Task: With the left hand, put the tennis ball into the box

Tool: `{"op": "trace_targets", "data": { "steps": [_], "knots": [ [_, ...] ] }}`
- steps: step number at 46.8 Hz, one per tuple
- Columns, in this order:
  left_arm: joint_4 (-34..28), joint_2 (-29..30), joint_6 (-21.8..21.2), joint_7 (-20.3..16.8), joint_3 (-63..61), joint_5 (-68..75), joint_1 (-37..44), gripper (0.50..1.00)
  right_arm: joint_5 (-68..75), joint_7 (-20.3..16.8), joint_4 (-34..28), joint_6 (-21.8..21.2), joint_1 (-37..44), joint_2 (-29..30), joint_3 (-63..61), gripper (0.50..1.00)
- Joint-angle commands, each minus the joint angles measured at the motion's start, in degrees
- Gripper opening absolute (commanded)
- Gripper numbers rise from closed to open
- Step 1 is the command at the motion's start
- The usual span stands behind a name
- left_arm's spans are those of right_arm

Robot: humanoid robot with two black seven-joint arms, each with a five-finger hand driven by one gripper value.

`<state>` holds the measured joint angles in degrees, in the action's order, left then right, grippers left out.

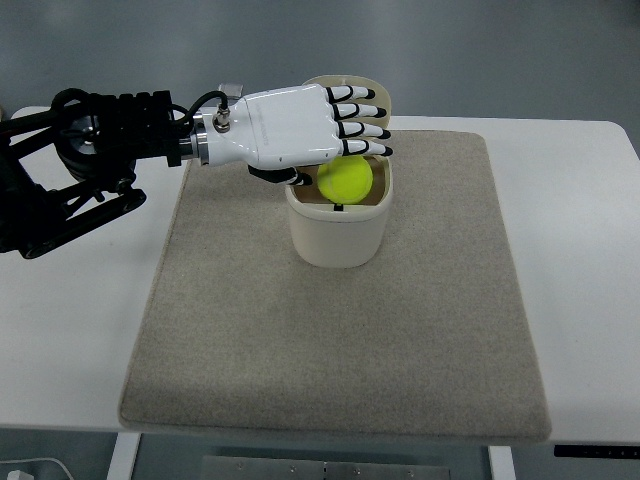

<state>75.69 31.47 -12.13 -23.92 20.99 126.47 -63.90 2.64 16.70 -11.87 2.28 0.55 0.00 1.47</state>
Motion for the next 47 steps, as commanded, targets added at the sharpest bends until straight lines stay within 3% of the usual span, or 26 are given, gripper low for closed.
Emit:
{"op": "trace_targets", "data": {
  "steps": [1,9,24,40,44,47],
  "knots": [
    [0.07,0.34,0.0,0.01,-0.07,0.0,0.0,0.992,0.0,0.0,0.0,0.0,0.07,0.0,0.02,0.938],
    [2.7,3.06,-0.26,-0.07,-0.6,-0.61,0.0,0.992,0.0,0.0,0.0,0.0,-0.02,0.0,0.02,0.938],
    [12.2,16.68,-0.08,-0.07,-4.38,-12.64,0.0,0.992,0.0,0.0,0.0,0.0,-0.02,0.0,0.02,0.938],
    [11.5,23.72,0.44,0.01,-5.0,-43.65,4.22,0.992,0.0,0.0,0.0,0.0,0.07,0.0,0.02,0.938],
    [10.01,23.28,3.16,0.1,-4.91,-53.06,4.75,0.992,0.0,0.0,0.0,0.0,0.07,0.0,0.02,0.938],
    [8.95,22.67,7.99,0.19,-4.82,-59.65,4.66,0.992,0.0,0.0,0.0,0.0,0.07,0.0,0.02,0.938]
  ]
}}
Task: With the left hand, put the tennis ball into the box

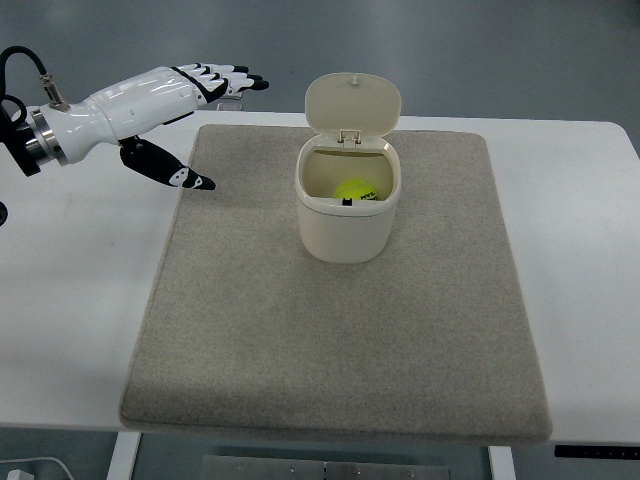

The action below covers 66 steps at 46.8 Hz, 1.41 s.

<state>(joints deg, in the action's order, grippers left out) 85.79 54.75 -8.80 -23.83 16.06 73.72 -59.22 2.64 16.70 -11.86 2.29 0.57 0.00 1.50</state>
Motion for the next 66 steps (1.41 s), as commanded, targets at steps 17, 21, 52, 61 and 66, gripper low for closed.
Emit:
{"op": "trace_targets", "data": {
  "steps": [17,21,52,61,66],
  "knots": [
    [-14.68,-3.25,22.41,7.39,0.73,-48.83,0.15,0.994,0.0,0.0,0.0,0.0,0.05,0.0,0.0,0.938],
    [-17.84,-3.6,25.58,9.77,0.73,-57.0,0.15,0.994,0.0,0.0,0.0,0.0,0.05,0.0,0.0,0.938],
    [-29.36,-9.13,37.19,25.59,0.9,-102.81,4.99,0.994,0.0,0.0,0.0,0.0,-0.04,0.0,0.0,0.938],
    [-32.61,-13.09,36.84,26.03,0.9,-103.43,5.43,0.994,0.0,0.0,0.0,0.0,0.05,0.0,0.0,0.938],
    [-33.75,-13.79,36.84,26.03,1.43,-103.34,5.43,0.994,0.0,0.0,0.0,0.0,0.05,0.0,0.0,0.938]
  ]
}}
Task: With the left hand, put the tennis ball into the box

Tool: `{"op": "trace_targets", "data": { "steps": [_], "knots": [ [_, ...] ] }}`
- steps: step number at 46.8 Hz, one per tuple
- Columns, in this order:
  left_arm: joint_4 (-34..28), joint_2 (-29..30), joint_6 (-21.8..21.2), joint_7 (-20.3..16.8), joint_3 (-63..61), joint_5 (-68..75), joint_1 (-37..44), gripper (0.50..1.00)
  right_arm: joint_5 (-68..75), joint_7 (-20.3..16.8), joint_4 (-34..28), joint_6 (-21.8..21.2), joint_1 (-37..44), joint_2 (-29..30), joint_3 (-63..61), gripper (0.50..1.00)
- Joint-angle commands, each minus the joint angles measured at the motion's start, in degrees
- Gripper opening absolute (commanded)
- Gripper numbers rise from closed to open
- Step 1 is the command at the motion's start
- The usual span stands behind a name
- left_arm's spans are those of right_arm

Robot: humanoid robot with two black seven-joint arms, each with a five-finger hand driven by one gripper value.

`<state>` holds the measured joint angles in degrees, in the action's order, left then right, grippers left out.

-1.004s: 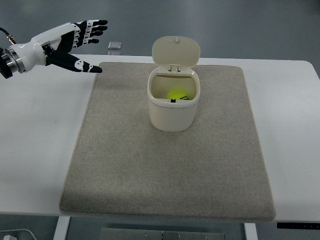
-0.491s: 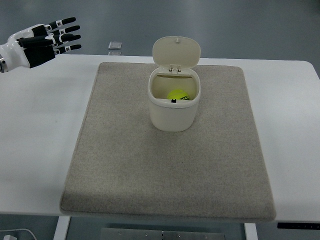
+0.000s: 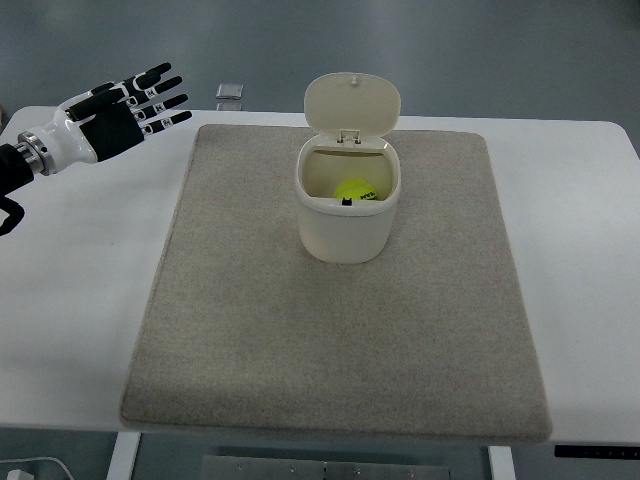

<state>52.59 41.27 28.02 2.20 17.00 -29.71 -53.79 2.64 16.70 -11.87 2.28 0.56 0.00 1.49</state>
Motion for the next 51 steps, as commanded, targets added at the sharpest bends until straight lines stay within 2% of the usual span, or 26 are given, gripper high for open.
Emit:
{"op": "trace_targets", "data": {
  "steps": [1,41,51],
  "knots": [
    [-0.56,-0.31,0.01,0.0,0.75,0.09,0.0,0.994,0.0,0.0,0.0,0.0,0.05,0.0,-0.09,0.938],
    [0.23,1.8,1.77,0.0,2.51,0.36,1.23,0.994,0.18,0.0,-0.7,-0.61,-0.04,0.0,-0.26,0.938],
    [0.23,2.32,1.95,0.0,2.51,0.27,1.32,0.994,0.35,0.7,-3.51,-0.53,-0.04,0.0,-0.53,0.938]
  ]
}}
